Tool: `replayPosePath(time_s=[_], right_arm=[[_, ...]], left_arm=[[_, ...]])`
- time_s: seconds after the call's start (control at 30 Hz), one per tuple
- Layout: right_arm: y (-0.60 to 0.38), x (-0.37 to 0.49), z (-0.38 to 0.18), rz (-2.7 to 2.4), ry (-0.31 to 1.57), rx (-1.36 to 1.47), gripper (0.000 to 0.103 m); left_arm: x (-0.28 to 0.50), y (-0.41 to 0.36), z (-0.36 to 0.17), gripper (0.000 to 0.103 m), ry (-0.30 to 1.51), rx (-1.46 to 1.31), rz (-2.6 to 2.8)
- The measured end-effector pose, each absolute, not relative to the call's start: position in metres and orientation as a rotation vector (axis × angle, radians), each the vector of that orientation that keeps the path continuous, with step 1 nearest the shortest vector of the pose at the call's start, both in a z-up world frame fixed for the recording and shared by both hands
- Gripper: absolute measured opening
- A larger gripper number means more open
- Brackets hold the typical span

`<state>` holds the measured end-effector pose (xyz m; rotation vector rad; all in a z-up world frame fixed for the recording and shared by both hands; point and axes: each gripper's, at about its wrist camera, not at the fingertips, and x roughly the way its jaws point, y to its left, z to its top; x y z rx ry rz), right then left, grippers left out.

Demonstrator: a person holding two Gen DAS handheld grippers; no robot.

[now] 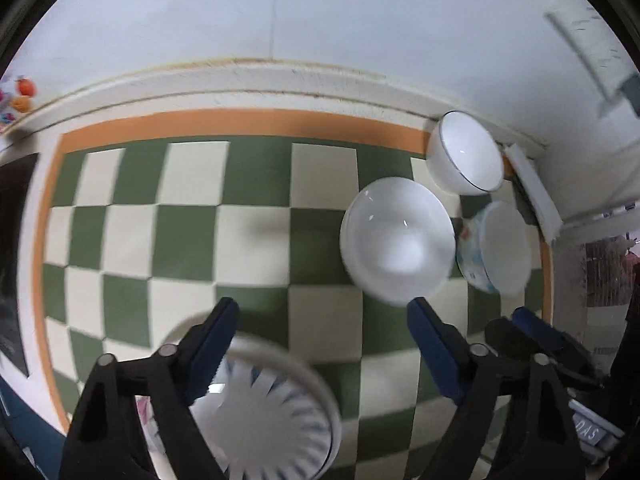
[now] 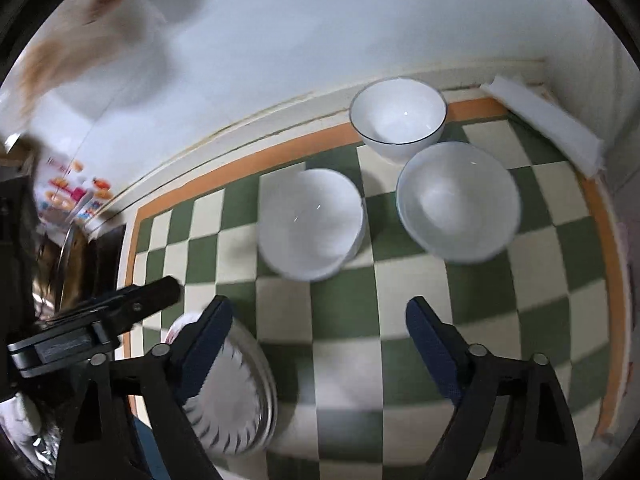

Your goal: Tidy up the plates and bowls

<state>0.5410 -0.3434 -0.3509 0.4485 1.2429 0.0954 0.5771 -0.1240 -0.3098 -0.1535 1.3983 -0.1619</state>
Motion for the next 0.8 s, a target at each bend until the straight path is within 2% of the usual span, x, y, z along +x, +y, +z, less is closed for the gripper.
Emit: replayPosePath(time_s=[0.13, 0.27, 0.37, 0.4, 0.47, 0.53, 0.57, 0.8], right_arm=[[-0.354, 0.572, -0.389, 0.122, 1.317, 0.528, 0.068], [-0.357, 0.594, -0.418, 0.133, 1.367, 0.559, 0.057], [-0.355, 0.603, -0.433, 0.132, 1.386, 0.561, 0.042], [-0.354, 0.606, -0.438, 0.126, 1.398, 0.559, 0.033], [-0.353, 0.610, -0.445, 0.116, 1.404, 0.554, 0.028], [-0.352, 0.612, -0.449, 0.102, 1.405, 0.536, 0.018], [-0.352, 0.612, -0.450, 0.104, 1.401, 0.537, 0.016], [-0.346, 0.609, -0.448, 0.105, 1.397, 0.519, 0.016]], left_arm=[[0.610, -0.135, -0.342, 0.062, 1.476, -0.174, -0.158], [0.631, -0.144, -0.362, 0.046, 1.515, -0.184, -0.166], [0.641, -0.152, -0.375, 0.031, 1.542, -0.167, -0.193], [0.643, -0.154, -0.379, 0.026, 1.549, -0.164, -0.200], [0.645, -0.158, -0.385, 0.019, 1.556, -0.155, -0.218], [0.644, -0.162, -0.388, 0.018, 1.549, -0.130, -0.221], [0.643, -0.163, -0.387, 0.017, 1.545, -0.119, -0.221], [0.625, -0.172, -0.368, 0.017, 1.511, -0.071, -0.219]])
